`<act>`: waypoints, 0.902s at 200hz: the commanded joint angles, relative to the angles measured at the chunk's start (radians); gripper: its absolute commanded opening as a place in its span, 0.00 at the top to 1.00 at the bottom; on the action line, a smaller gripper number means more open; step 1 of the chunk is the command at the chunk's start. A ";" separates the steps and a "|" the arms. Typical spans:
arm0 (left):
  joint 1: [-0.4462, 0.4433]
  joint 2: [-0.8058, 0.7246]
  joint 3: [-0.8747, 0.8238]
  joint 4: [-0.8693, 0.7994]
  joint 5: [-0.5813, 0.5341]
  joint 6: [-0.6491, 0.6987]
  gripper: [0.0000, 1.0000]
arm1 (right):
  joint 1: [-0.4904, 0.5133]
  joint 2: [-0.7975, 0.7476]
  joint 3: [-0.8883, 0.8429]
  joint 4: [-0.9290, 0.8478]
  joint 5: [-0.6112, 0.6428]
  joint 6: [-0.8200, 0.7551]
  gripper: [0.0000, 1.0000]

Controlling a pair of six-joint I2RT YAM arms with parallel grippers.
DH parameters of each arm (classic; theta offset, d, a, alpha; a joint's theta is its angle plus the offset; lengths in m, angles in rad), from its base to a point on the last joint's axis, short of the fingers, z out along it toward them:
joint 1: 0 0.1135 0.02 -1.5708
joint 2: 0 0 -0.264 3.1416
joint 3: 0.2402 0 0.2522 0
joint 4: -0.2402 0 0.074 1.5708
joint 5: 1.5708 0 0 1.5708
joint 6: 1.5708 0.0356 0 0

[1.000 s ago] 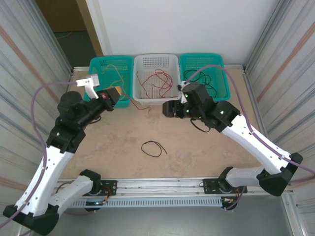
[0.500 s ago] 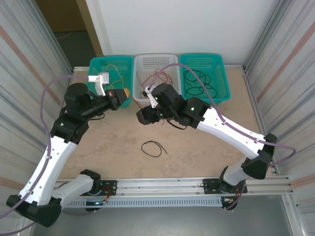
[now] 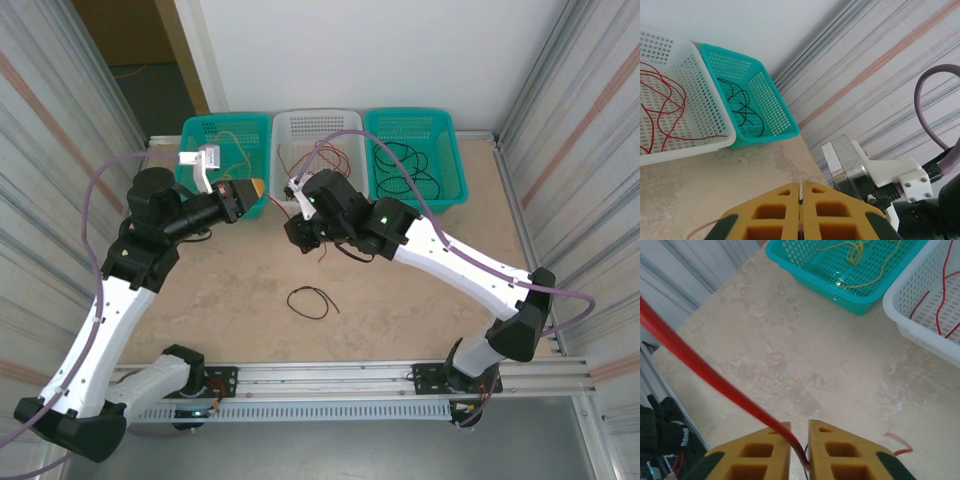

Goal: Untangle the cables

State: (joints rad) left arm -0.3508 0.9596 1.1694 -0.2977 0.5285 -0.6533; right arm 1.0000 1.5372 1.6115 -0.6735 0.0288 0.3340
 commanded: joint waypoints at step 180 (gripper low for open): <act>-0.004 -0.104 -0.313 -0.281 -0.187 0.057 0.41 | -0.467 0.128 0.427 0.134 -0.240 0.276 1.00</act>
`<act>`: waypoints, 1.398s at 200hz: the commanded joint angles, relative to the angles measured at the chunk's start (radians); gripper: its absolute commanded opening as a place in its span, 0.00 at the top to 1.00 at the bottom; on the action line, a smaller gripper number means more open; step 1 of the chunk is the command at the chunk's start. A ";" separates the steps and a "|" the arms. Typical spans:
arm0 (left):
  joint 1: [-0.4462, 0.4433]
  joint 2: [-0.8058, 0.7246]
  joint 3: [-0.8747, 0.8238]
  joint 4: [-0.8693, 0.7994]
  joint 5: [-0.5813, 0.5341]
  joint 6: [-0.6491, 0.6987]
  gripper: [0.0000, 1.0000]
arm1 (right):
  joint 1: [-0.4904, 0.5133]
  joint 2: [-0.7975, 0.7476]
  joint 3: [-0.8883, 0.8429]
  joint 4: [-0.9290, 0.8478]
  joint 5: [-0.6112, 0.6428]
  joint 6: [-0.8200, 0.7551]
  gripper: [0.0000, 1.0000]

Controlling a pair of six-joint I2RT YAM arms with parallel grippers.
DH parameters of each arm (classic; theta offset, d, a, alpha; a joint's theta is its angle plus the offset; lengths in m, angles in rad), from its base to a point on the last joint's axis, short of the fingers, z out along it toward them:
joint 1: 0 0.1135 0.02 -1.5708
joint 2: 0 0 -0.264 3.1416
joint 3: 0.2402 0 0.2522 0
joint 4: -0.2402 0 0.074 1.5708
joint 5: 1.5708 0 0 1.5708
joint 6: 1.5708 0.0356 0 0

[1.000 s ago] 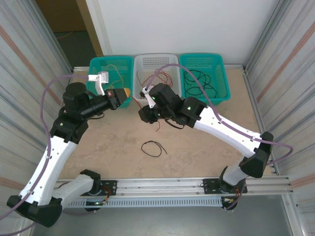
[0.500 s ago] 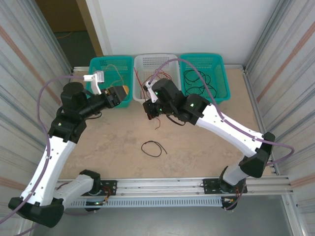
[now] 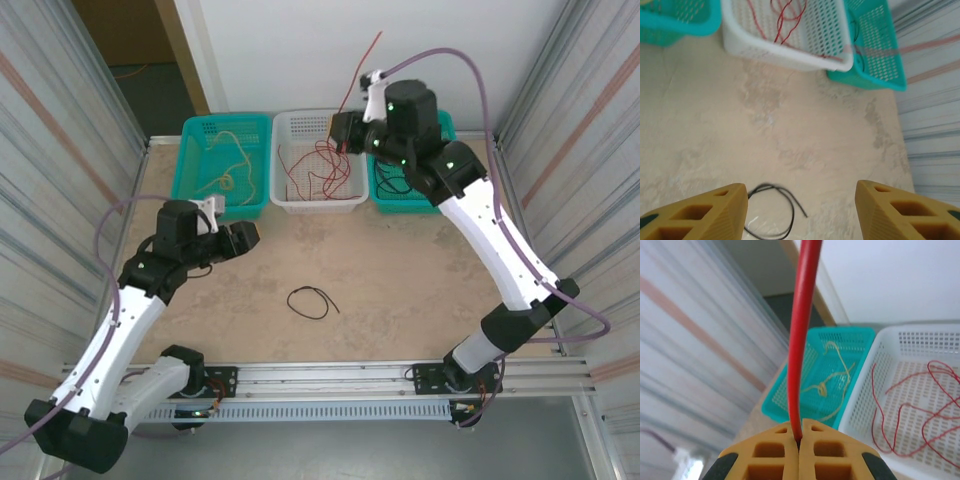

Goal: Untangle the cables

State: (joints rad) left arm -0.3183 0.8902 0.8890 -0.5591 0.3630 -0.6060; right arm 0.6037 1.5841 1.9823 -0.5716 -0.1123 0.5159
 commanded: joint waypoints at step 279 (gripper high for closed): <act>-0.327 0.186 -0.151 -0.033 -0.187 -0.149 0.42 | -0.160 0.432 0.292 -0.463 -0.149 -0.011 0.52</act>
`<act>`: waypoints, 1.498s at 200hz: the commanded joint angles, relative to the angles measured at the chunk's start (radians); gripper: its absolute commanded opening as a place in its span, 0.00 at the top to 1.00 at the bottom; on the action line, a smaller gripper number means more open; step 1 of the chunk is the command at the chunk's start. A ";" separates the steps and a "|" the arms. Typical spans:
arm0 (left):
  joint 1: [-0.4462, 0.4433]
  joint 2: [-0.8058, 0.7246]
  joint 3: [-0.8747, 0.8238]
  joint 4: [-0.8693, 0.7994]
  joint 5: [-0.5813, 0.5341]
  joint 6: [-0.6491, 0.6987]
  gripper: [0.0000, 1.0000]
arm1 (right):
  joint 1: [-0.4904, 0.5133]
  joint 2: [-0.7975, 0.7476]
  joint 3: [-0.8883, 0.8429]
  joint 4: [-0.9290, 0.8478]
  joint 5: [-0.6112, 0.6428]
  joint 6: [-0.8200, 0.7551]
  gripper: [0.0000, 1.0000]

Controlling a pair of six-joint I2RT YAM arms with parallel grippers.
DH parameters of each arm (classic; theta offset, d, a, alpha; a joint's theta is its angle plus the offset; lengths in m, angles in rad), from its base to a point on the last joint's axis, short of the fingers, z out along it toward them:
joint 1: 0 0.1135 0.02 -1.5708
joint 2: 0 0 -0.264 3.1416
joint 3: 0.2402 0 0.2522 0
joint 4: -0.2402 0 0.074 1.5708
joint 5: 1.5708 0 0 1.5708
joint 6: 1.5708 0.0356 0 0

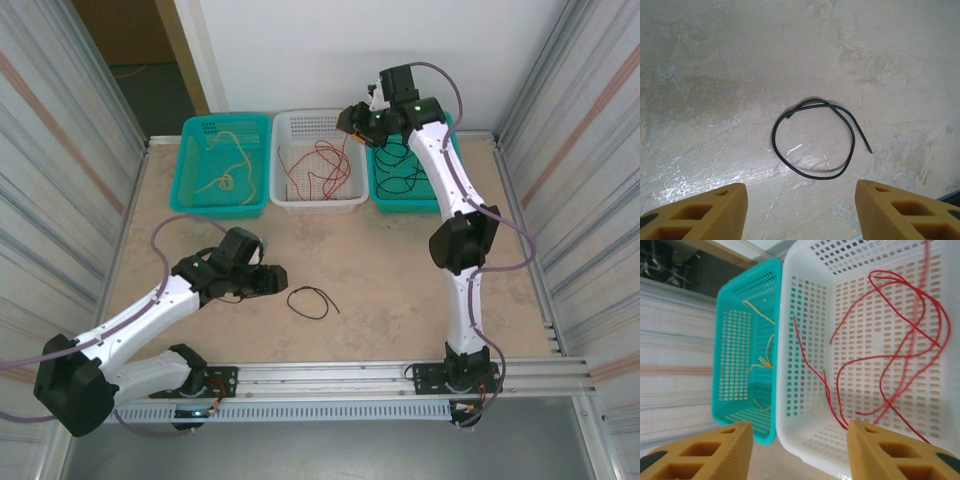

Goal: Untangle the cables

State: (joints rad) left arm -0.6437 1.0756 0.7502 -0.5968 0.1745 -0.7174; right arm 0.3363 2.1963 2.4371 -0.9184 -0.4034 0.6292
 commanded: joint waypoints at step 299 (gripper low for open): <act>0.466 -0.386 -0.003 -0.198 0.244 0.009 0.60 | 0.671 -0.050 -0.734 -0.081 0.168 -0.074 1.00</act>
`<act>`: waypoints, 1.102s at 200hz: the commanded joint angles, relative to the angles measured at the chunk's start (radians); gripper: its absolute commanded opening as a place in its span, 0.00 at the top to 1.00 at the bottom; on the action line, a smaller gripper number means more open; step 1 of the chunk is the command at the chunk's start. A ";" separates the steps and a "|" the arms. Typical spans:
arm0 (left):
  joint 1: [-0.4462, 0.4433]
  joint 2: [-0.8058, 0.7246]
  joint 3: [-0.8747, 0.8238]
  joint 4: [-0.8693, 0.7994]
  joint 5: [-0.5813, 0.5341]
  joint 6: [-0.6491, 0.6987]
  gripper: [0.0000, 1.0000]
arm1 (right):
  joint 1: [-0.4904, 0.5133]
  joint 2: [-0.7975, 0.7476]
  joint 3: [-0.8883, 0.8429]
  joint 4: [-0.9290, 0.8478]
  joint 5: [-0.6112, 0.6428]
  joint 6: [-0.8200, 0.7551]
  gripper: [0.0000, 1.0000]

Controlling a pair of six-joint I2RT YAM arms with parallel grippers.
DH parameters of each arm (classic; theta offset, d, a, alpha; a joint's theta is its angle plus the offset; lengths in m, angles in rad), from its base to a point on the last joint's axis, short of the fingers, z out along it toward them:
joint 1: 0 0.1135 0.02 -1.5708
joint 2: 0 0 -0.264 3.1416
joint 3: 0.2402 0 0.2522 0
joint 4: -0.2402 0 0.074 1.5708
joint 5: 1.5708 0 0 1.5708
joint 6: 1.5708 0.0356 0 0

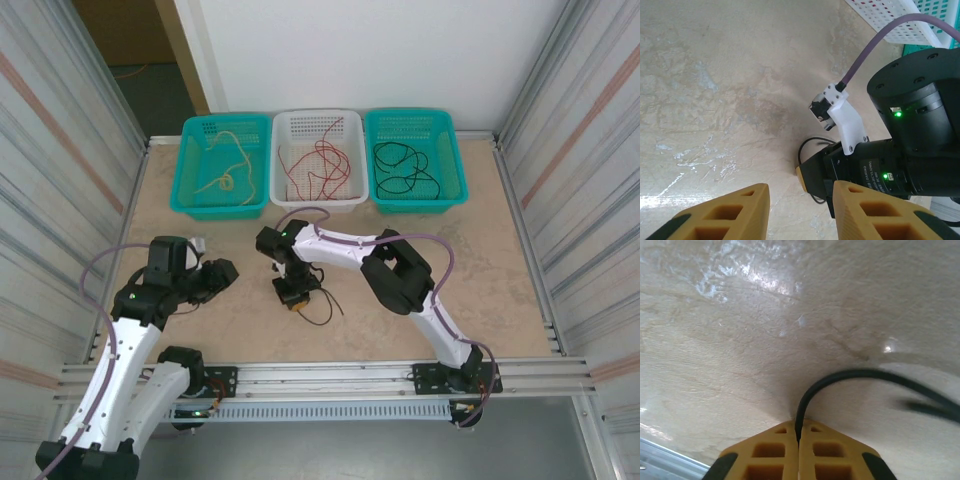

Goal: Untangle the cables

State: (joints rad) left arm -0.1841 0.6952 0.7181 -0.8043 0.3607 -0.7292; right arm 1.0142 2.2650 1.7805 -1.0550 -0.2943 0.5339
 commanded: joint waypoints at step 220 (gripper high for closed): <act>-0.416 0.227 0.181 0.717 0.089 -0.052 0.33 | -0.220 -0.967 -0.351 0.923 -0.211 0.373 1.00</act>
State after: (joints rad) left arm -0.5915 0.9379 0.9070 -0.1406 0.4557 -0.7609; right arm 0.7921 1.3212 1.3949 -0.1768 -0.4725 0.8867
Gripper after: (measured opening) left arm 0.676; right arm 0.057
